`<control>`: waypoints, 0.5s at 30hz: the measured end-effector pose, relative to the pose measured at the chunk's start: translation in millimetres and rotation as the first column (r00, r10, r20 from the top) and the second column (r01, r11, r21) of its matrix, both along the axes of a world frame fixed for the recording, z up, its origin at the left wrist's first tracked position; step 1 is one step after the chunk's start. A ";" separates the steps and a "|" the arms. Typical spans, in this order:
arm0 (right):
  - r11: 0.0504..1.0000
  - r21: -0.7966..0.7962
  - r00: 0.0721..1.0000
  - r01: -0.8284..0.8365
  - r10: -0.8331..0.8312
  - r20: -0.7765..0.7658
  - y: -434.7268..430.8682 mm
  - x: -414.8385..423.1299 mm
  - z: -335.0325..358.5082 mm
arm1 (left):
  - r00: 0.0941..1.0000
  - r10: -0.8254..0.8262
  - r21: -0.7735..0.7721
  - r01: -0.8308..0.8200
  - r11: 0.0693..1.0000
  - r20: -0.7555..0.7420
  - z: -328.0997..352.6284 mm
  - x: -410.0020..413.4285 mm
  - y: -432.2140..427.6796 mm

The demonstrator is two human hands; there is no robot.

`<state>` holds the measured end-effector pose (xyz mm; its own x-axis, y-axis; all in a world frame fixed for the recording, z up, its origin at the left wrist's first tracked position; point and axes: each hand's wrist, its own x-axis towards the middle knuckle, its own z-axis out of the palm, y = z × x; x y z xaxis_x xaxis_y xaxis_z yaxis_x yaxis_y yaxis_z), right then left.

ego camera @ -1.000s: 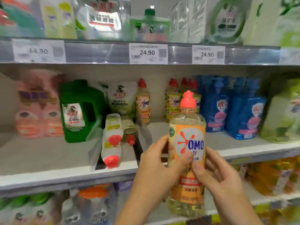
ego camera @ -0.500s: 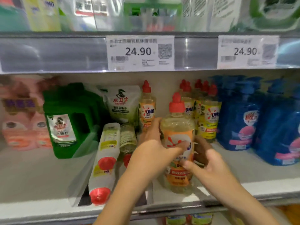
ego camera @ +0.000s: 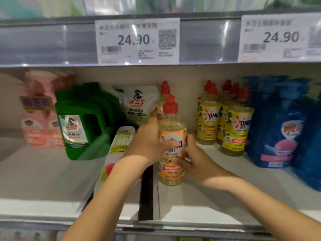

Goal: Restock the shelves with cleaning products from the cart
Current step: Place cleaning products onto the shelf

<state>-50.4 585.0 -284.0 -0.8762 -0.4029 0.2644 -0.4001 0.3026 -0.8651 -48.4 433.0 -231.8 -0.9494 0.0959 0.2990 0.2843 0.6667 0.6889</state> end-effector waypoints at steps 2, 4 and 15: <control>1.000 -0.019 1.000 -0.019 0.019 -0.006 -2.4 -12.5 -1.4 | 1.000 0.003 -0.058 -0.004 0.998 -0.021 2.4 -12.6 2.2; 1.000 0.001 1.000 0.006 -0.006 -0.006 -5.6 -26.8 -4.1 | 1.000 -0.003 -0.119 0.001 0.993 -0.017 6.4 -25.5 4.3; 0.952 0.191 0.970 0.240 -0.225 -0.095 -17.2 -77.0 0.3 | 0.993 0.101 -0.327 -0.076 0.942 0.060 18.0 -74.6 12.7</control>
